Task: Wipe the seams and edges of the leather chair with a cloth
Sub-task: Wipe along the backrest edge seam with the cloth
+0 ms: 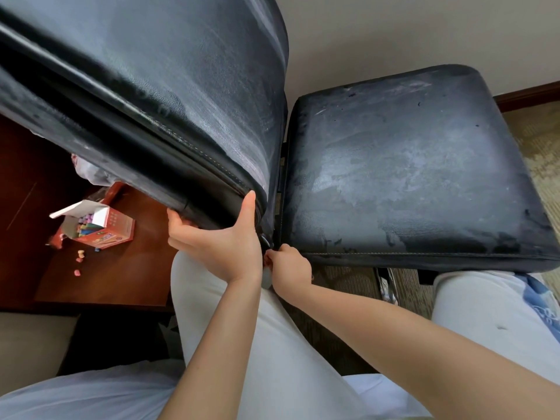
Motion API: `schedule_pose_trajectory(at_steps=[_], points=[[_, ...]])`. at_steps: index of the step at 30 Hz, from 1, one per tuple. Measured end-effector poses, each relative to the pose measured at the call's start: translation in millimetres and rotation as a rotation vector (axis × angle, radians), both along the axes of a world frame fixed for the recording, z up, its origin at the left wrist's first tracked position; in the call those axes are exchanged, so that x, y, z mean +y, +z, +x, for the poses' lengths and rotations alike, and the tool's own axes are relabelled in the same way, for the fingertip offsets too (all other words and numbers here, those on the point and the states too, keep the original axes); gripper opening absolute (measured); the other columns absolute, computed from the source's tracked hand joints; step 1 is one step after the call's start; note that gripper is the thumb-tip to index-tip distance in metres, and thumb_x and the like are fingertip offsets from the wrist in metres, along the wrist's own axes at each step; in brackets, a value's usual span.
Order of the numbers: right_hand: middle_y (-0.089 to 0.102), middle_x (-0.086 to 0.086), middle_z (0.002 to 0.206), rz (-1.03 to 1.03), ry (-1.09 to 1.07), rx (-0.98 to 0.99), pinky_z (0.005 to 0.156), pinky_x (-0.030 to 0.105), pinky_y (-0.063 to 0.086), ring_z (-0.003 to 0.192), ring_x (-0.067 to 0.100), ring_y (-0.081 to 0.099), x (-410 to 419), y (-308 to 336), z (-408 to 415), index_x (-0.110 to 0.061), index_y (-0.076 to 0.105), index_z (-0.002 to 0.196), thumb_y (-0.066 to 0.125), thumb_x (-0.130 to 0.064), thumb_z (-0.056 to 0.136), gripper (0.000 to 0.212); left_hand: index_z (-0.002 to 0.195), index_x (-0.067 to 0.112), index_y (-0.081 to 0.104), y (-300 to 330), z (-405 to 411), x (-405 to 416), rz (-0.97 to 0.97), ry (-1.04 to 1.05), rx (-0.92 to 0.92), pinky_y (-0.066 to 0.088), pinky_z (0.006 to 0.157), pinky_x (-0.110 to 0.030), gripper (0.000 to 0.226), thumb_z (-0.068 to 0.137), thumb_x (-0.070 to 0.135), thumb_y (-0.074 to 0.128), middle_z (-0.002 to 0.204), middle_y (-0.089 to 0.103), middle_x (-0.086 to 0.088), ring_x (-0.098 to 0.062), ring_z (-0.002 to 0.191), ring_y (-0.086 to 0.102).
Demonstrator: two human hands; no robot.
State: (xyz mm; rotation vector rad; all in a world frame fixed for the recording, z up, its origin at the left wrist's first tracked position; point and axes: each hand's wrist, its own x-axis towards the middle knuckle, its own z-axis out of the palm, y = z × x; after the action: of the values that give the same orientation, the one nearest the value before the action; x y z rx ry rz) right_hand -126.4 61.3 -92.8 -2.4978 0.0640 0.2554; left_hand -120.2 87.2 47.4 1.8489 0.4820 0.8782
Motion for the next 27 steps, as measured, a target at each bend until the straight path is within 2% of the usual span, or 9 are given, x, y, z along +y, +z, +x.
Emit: schedule_pose_trajectory(at_steps=[3,6,8,12,17,20,23,27], points=[[0.053,0.003,0.100,0.154,-0.109,-0.089,0.064,0.031,0.041,0.089,0.019,0.050,-4.6,-1.7,-10.1,-0.019,0.054,0.124,0.050,-0.018,0.094,0.031,0.140,0.002,0.030,-0.6,-0.8,-0.1,0.006,-0.001,0.009,0.024,0.072,0.012,0.105,0.057,0.027,0.090,0.119,0.030,0.004,0.002,0.103,0.033],[0.058,0.002,0.105,0.309,-0.192,-0.229,0.073,0.033,0.048,0.095,0.018,0.053,-6.6,8.8,-6.8,-0.019,0.055,0.129,0.056,-0.020,0.092,0.037,0.140,0.001,0.030,-1.0,-1.1,-1.4,0.031,0.005,0.014,0.022,0.072,0.012,0.106,0.057,0.027,0.090,0.121,0.033,0.000,0.006,0.100,0.031],[0.059,0.004,0.107,0.380,-0.199,-0.255,0.077,0.034,0.049,0.099,0.018,0.053,-5.7,15.8,-0.8,-0.018,0.054,0.130,0.057,-0.018,0.092,0.039,0.140,0.000,0.030,-0.5,-1.8,-1.9,0.038,0.002,0.019,0.022,0.071,0.013,0.105,0.057,0.026,0.090,0.122,0.033,-0.003,0.009,0.097,0.030],[0.055,0.004,0.108,0.300,-0.115,-0.192,0.077,0.037,0.049,0.100,0.019,0.050,-4.1,17.9,7.2,-0.020,0.051,0.132,0.054,-0.015,0.093,0.040,0.140,0.000,0.029,2.0,-2.0,-3.6,0.036,0.006,0.029,0.022,0.070,0.013,0.105,0.058,0.024,0.089,0.123,0.033,-0.005,0.007,0.098,0.029],[0.054,0.002,0.106,0.177,-0.114,-0.038,0.075,0.036,0.049,0.098,0.021,0.051,-6.5,5.7,5.4,-0.019,0.057,0.123,0.053,-0.018,0.093,0.030,0.140,-0.001,0.028,1.7,-2.7,-3.9,0.041,0.001,0.022,0.021,0.072,0.014,0.104,0.059,0.023,0.089,0.125,0.033,-0.006,0.002,0.103,0.030],[0.055,0.001,0.106,0.319,-0.176,-0.174,0.070,0.029,0.045,0.097,0.017,0.050,-3.2,10.3,-0.1,-0.021,0.055,0.129,0.052,-0.019,0.095,0.034,0.140,-0.001,0.029,1.5,-3.2,-1.8,0.050,-0.006,0.015,0.021,0.074,0.013,0.104,0.058,0.024,0.089,0.122,0.032,-0.003,0.008,0.100,0.029],[0.058,0.003,0.104,0.389,-0.168,-0.328,0.068,0.032,0.046,0.094,0.017,0.050,-2.9,18.0,-1.0,-0.019,0.056,0.129,0.052,-0.023,0.095,0.034,0.139,-0.002,0.029,0.9,-2.7,-1.1,0.068,-0.002,0.009,0.022,0.076,0.012,0.105,0.057,0.026,0.089,0.119,0.030,0.000,0.013,0.096,0.027],[0.056,0.003,0.104,0.353,-0.119,-0.239,0.072,0.036,0.048,0.095,0.018,0.050,-5.8,15.1,5.3,-0.020,0.056,0.127,0.052,-0.020,0.095,0.033,0.140,-0.002,0.028,1.0,-2.1,-1.5,0.066,0.003,0.013,0.020,0.078,0.012,0.106,0.058,0.026,0.089,0.124,0.034,-0.006,0.010,0.100,0.028]])
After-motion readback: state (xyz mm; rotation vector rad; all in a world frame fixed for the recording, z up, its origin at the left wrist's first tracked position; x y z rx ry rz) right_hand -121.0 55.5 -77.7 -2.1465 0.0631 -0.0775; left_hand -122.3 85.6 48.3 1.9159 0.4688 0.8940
